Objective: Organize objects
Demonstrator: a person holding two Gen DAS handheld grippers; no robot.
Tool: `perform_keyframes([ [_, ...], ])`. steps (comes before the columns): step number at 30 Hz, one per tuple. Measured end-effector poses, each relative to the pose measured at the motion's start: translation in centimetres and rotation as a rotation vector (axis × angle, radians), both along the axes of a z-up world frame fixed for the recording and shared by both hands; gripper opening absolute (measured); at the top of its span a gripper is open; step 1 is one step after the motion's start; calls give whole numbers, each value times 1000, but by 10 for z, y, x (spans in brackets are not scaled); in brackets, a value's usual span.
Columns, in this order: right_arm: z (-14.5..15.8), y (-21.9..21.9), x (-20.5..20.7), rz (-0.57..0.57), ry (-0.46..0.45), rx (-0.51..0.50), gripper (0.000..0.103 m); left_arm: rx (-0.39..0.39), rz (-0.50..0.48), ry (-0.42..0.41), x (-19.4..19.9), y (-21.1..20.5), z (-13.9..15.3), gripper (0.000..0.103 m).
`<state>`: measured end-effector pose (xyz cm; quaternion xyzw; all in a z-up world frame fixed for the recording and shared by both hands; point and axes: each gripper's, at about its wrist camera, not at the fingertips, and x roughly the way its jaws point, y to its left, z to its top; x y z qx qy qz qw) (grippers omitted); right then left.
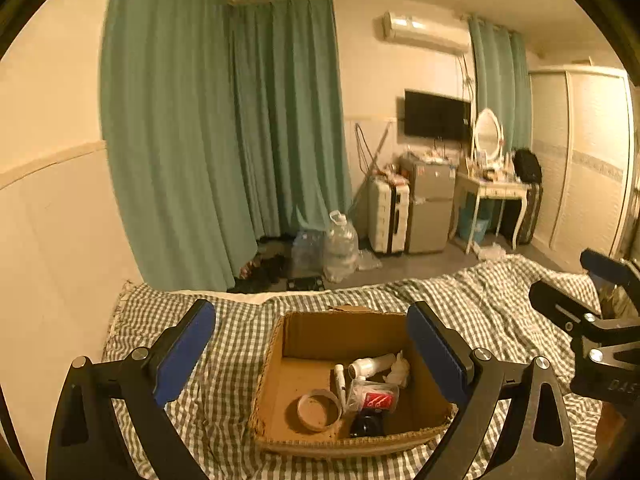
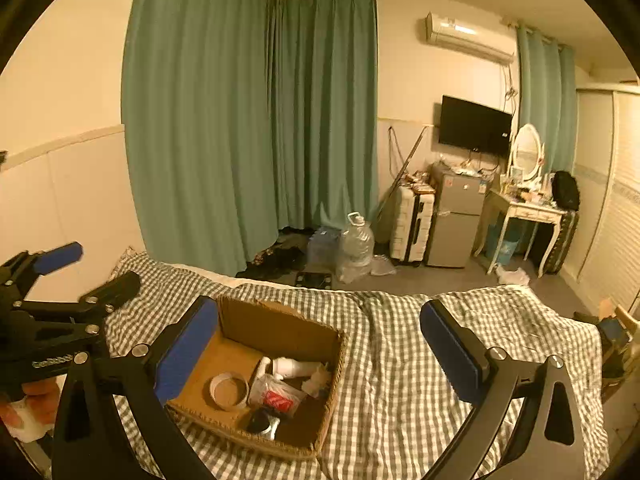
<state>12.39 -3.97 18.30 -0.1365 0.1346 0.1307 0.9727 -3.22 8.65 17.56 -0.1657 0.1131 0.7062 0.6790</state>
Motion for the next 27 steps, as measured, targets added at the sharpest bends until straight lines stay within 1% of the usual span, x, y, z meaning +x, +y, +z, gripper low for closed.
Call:
perform_keyframes([
  [2, -9, -2, -11, -32, 12, -7, 101, 34, 1, -32, -5, -21, -8, 100],
  [3, -18, -4, -16, -51, 24, -7, 101, 38, 7, -53, -9, -28, -15, 100],
  [5, -35, -9, -26, -51, 16, 22, 101, 30, -3, -110, -14, -40, -33, 101],
  [6, -48, -13, -31, -53, 3, 36, 101, 13, -13, -128, -14, -43, -43, 101],
  [7, -57, -16, -34, -65, 0, 37, 101, -7, -26, -129, -11, -43, -54, 101],
  [9, -78, -20, -35, -90, 9, 32, 101, -17, -32, -104, -4, -44, -71, 101],
  [12, -108, -26, -28, -100, 77, 32, 101, -4, -3, -29, 8, -46, -96, 101],
  [13, -118, -30, -27, -102, 81, 36, 101, -5, -5, -9, 11, -46, -106, 101],
  [14, -126, -31, -27, -103, 74, 35, 101, -18, -26, 3, 14, -45, -117, 101],
  [16, -141, -33, -26, -115, 51, 24, 101, -56, -72, 6, 16, -43, -132, 101],
  [19, -160, -29, -18, -119, 58, -2, 101, -53, -68, -12, 14, -46, -143, 101],
  [22, -168, -26, -18, -111, 55, -10, 101, -37, -37, -12, 12, -50, -146, 101],
  [25, -169, -21, -23, -105, 14, -38, 101, -38, -42, -7, 11, -51, -151, 101],
  [27, -170, -18, -26, -109, 4, -51, 101, -43, -45, -5, 10, -50, -153, 102],
])
